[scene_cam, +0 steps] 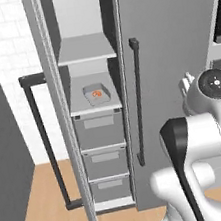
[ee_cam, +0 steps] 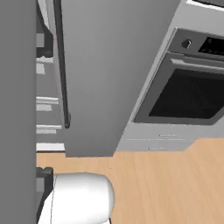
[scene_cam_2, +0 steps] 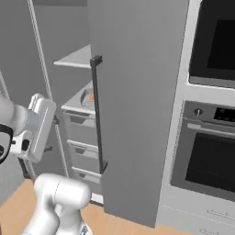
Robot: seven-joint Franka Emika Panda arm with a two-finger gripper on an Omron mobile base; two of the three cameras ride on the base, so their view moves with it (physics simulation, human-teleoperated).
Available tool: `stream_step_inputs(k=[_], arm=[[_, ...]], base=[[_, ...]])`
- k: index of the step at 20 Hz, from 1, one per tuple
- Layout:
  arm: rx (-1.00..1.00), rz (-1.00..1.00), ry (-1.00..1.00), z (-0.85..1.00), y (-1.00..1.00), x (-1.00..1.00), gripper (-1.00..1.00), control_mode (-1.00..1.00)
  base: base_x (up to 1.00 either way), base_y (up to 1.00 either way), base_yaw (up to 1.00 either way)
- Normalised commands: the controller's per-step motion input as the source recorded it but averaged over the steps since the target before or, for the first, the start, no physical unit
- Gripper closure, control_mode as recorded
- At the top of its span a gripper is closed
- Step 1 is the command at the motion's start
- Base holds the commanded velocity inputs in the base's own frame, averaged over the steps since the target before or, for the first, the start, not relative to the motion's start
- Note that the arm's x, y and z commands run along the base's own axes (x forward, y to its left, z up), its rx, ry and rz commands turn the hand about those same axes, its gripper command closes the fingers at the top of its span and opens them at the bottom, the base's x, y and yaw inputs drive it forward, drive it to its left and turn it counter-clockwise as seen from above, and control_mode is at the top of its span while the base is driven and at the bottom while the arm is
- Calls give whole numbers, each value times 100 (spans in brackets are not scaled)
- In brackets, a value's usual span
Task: Take the meat container that has the shrimp and place it on the second highest rack of the freezer. Then take the vegetable container that has the mushroom and cucumber and place it on the highest rack of the freezer.
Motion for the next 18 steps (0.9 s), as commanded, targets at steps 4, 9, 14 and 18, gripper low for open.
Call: stream_step_inputs(k=[4, 9, 14, 18], arm=[[0, 0, 0, 0, 0, 0, -100, 100], [0, 0, 0, 0, 0, 0, -100, 100], [0, 0, 0, 0, 0, 0, -100, 100], [0, 0, 0, 0, 0, 0, -100, 100]], base=[[-51, 0, -75], [-4, -27, -69], [6, -68, -55], [39, -71, -50]])
